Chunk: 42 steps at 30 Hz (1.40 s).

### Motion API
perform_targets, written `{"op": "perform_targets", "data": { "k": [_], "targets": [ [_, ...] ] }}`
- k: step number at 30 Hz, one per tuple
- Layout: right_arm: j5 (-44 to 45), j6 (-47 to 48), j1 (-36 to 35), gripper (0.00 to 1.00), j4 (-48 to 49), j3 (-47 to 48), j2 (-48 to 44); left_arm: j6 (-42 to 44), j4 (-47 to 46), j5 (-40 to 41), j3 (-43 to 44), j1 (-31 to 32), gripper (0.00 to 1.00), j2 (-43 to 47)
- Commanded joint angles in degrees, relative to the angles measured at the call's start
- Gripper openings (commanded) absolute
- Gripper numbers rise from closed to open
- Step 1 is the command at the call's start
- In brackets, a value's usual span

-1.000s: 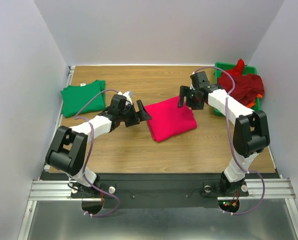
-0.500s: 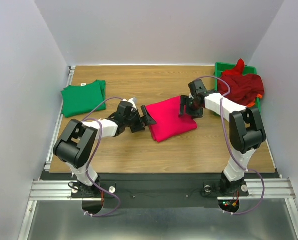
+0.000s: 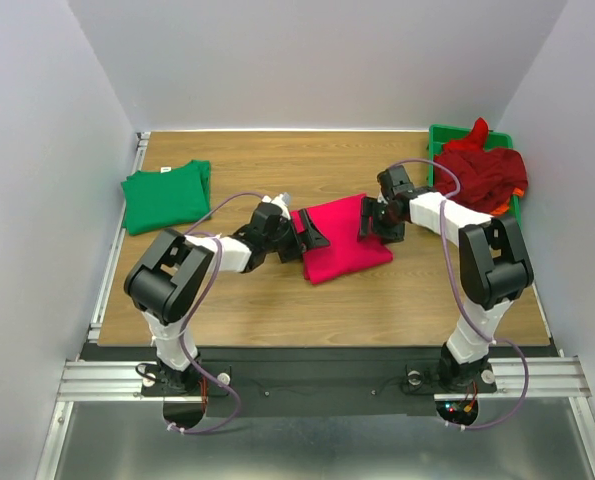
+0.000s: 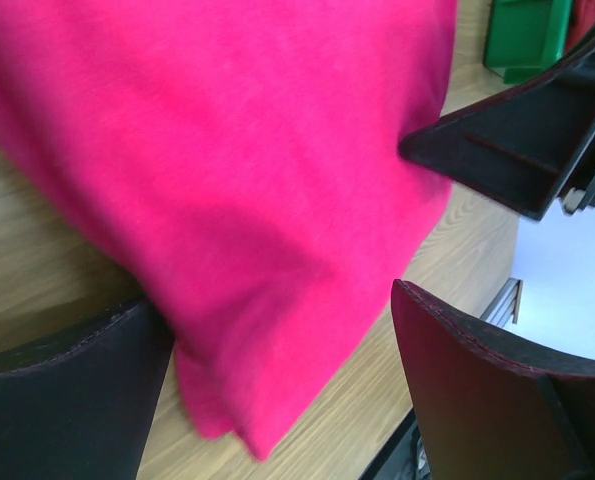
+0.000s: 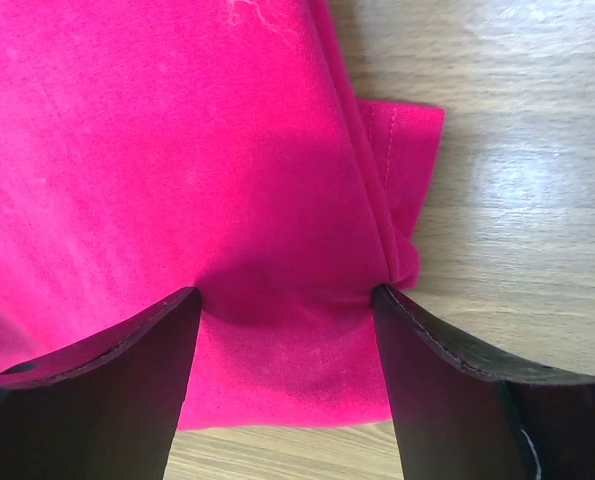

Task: Fold and stack the t-shirts
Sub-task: Neatly place the folded tshirt to the corner

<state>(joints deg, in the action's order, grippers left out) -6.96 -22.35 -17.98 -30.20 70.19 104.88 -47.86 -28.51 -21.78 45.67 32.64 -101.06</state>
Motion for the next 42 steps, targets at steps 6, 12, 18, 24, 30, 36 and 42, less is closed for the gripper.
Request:
{"op": "perform_targets", "data": {
  "k": [6, 12, 18, 24, 30, 36, 42],
  "targets": [
    [-4.7, -1.7, -0.3, 0.73, 0.0, -4.0, -1.9, -0.9, 0.6, 1.8, 5.3, 3.9, 0.99, -7.9],
    [-5.3, -1.6, -0.4, 0.73, 0.0, -5.1, -3.1, -1.9, 0.8, 3.2, 8.5, 5.3, 0.98, -10.6],
    [-6.2, -1.3, -0.3, 0.72, 0.0, -5.3, -3.6, -0.9, 5.6, 6.3, 11.1, 6.1, 0.67, -12.1],
    [-7.2, -1.5, -0.4, 0.72, 0.0, -4.9, -5.0, 1.0, 12.1, 11.4, 14.4, 6.0, 0.32, -13.2],
    [-7.9, -2.2, -0.4, 0.73, -0.3, -5.3, -7.7, 6.7, 20.7, 15.4, 21.0, 6.0, 0.0, -15.7],
    [-8.0, -2.7, -0.3, 0.84, -0.4, -5.9, -11.6, 15.8, 27.6, 18.9, 22.4, 3.6, 0.0, -11.2],
    [-8.7, -2.9, -0.3, 0.91, -1.1, -6.6, -14.6, 27.2, 36.9, 20.5, 26.5, -0.8, 0.0, -5.5]
  ]
}}
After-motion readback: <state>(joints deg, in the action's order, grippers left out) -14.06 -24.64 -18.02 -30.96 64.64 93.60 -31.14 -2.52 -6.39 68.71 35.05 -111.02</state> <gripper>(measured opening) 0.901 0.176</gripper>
